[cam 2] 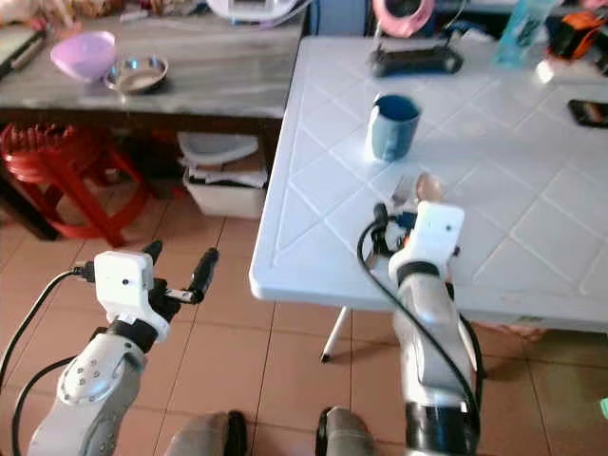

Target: Setting the table

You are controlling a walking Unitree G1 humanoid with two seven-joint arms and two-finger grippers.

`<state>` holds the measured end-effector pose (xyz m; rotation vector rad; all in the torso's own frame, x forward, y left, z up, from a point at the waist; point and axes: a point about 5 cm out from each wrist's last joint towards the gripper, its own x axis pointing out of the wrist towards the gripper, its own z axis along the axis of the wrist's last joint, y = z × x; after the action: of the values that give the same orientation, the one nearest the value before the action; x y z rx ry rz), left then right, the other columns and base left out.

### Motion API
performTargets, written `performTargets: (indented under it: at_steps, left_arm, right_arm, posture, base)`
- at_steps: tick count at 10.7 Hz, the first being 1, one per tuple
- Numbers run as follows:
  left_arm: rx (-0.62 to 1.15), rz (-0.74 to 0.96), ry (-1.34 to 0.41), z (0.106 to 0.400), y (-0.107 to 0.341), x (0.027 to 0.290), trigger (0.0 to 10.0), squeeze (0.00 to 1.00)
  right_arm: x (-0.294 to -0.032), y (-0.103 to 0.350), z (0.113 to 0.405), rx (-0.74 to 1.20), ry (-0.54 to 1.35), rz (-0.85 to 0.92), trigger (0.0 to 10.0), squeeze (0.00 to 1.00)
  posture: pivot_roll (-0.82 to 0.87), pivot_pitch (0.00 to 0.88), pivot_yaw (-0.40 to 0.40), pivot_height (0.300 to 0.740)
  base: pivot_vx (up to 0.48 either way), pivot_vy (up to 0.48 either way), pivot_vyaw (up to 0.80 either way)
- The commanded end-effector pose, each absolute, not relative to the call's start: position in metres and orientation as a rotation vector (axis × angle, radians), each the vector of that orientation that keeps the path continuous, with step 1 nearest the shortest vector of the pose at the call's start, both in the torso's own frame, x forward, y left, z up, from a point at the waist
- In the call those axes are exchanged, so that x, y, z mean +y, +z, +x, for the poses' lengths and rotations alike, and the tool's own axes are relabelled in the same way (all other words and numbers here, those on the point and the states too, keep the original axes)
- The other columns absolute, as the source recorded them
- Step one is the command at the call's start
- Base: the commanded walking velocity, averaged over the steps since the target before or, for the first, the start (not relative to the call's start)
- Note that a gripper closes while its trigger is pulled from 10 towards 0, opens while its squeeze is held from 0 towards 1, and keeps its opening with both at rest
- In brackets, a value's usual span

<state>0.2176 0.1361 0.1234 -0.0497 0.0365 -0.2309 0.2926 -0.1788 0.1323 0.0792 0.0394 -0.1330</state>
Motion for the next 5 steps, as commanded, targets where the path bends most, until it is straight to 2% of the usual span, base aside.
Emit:
performTargets:
  at_steps: [1, 5]
  left_arm:
    - [0.034, -0.038, -0.229, 0.2155, 0.1262, 0.1381, 10.0, 0.00]
    - [0.049, -0.035, -0.242, 0.2101, 0.1260, 0.1368, 10.0, 0.00]
  right_arm:
    - [-0.1795, 0.1340, 0.2954, 0.044, -0.140, 0.083, 10.0, 0.00]
    - [-0.1799, 0.1373, 0.3030, 0.059, -0.148, 0.090, 10.0, 0.00]
  posture:
    - [0.09, 0.181, 0.050, 0.740]
    - [0.10, 0.197, 0.044, 0.740]
  base:
    - [0.000, 0.000, 0.00]
    - [0.000, 0.000, 0.00]
